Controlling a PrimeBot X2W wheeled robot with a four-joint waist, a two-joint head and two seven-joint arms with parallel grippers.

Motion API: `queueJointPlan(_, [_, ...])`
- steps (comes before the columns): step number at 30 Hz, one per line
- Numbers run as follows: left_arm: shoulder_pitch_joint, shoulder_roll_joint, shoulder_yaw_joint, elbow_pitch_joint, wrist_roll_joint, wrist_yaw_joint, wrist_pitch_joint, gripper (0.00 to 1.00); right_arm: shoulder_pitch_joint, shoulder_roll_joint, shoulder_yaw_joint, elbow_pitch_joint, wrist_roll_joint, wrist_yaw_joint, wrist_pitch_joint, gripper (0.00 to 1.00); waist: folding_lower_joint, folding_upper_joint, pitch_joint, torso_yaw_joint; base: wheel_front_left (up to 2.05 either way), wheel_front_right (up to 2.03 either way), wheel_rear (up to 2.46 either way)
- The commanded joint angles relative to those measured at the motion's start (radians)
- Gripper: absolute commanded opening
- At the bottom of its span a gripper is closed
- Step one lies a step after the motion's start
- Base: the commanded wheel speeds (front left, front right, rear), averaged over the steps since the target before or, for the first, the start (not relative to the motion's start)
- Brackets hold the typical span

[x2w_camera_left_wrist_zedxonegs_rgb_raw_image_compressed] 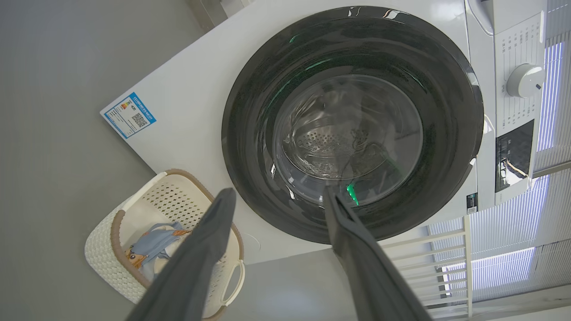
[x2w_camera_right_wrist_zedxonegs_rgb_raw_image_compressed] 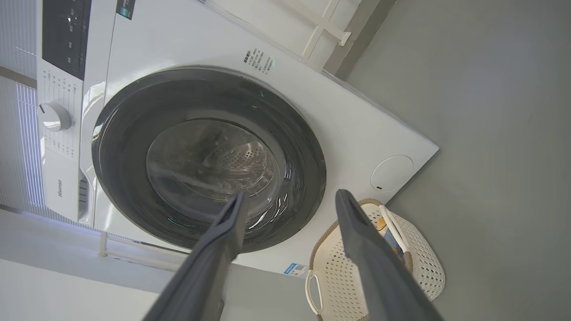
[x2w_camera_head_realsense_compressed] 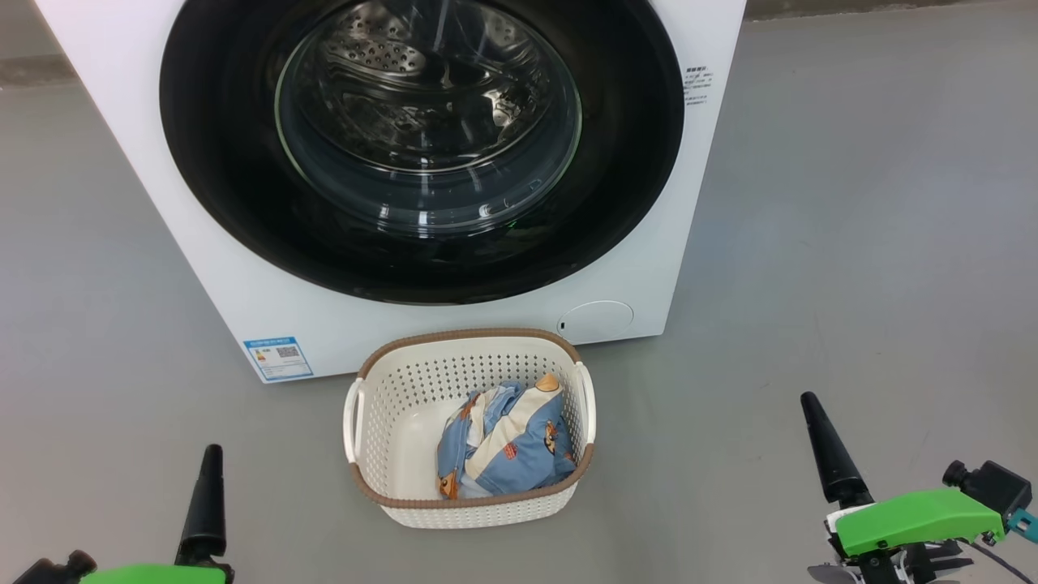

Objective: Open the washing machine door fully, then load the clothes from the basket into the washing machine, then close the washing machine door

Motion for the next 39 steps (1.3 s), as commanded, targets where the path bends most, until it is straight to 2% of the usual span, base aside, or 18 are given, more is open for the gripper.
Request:
queueJointPlan(1, [-0.047, 0.027, 0.011, -0.03, 0.031, -0.004, -0.011, 1.0, -0.057, -0.015, 0.014, -0.029, -0.029, 0.0, -0.013, 1.0, -0.0001, -0.0001, 0.0, 0.0, 0.0, 0.0, 0.0])
queueJointPlan(39, [-0.034, 0.077, -0.021, -0.067, 0.554, -0.008, -0.124, 1.0, -0.112, -0.034, 0.092, -0.022, -0.562, -0.001, -0.125, 1.0, 0.0, -0.0001, 0.001, -0.008, 0.0, 0.0, 0.0])
